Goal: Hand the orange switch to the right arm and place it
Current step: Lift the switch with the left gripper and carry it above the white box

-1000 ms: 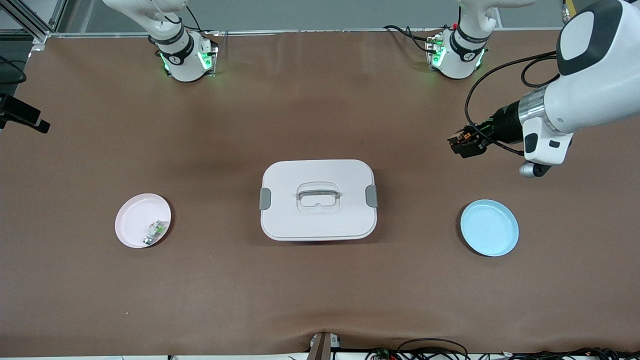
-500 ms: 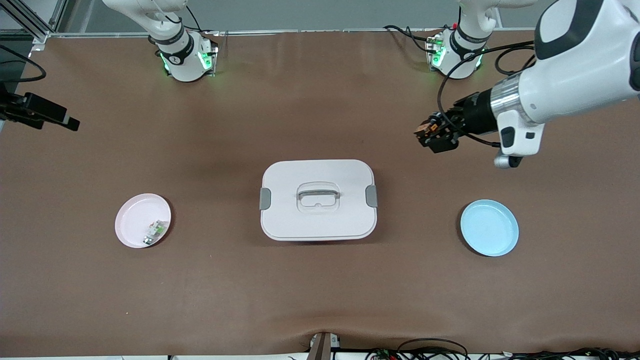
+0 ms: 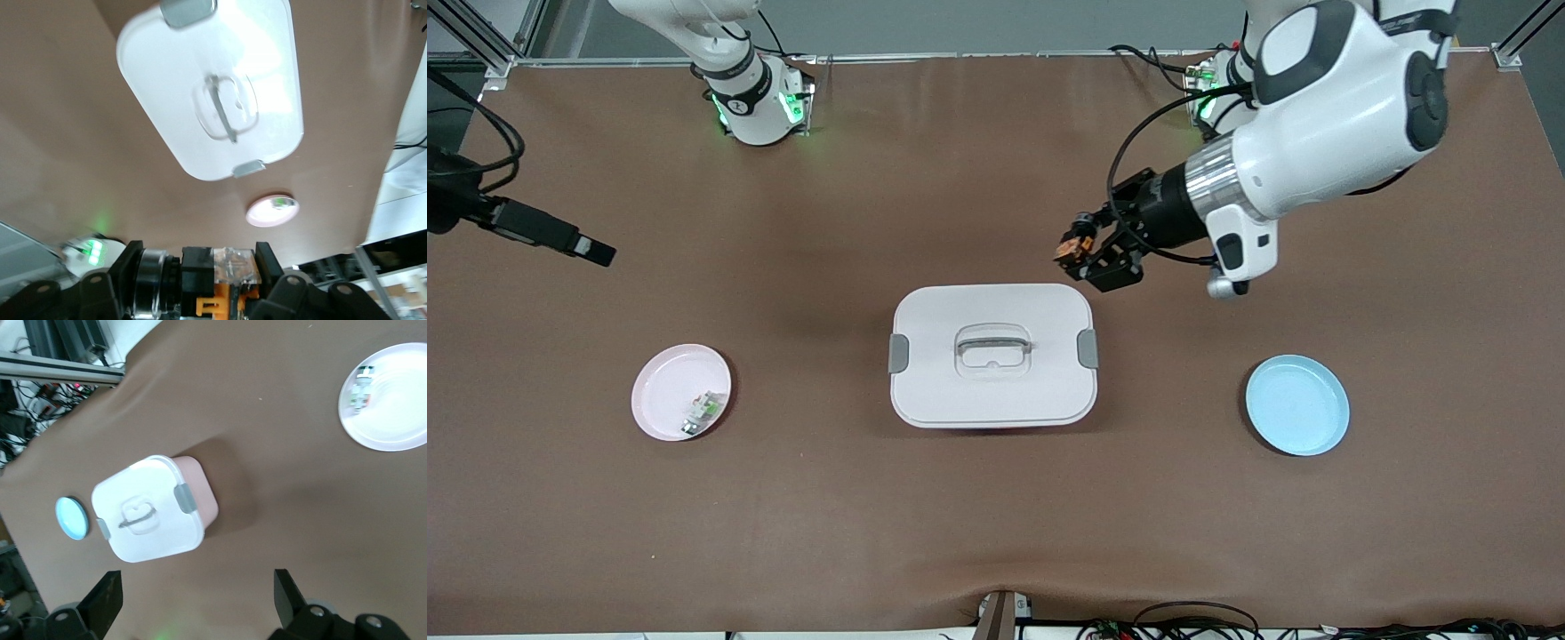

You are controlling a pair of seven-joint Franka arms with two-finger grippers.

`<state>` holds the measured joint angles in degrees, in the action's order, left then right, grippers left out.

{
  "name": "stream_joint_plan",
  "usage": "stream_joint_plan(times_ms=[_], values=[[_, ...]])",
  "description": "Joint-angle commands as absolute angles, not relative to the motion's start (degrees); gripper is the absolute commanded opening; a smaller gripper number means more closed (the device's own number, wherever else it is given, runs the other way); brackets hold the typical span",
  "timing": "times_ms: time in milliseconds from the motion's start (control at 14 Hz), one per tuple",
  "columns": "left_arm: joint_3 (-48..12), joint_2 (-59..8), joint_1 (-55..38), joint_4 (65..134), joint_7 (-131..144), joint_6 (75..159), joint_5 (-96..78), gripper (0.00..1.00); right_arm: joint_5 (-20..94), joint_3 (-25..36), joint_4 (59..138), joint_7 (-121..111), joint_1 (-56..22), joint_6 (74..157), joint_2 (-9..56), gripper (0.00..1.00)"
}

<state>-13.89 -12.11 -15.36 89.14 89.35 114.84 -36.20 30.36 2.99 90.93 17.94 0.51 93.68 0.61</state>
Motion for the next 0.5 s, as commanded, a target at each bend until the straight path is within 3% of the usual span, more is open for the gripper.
stream_joint_plan(times_ms=[0, 214, 429], values=[[-13.71, -15.72, -18.0, 85.09, 96.65, 119.69, -37.79, 0.39, 31.82, 2.99, 103.59, 19.95, -2.71, 101.92, -8.33, 1.0], [-13.54, -17.84, -21.35, 83.41, 104.92, 126.01, -37.44, 0.39, 33.57, 2.99, 109.41, 23.01, -7.02, 109.31, -11.86, 1.0], [-13.54, -18.81, -23.81, 83.41, 109.06, 130.24, -37.09, 0.39, 33.57, 2.99, 109.86, 24.17, -12.29, 114.5, -11.87, 1.0]])
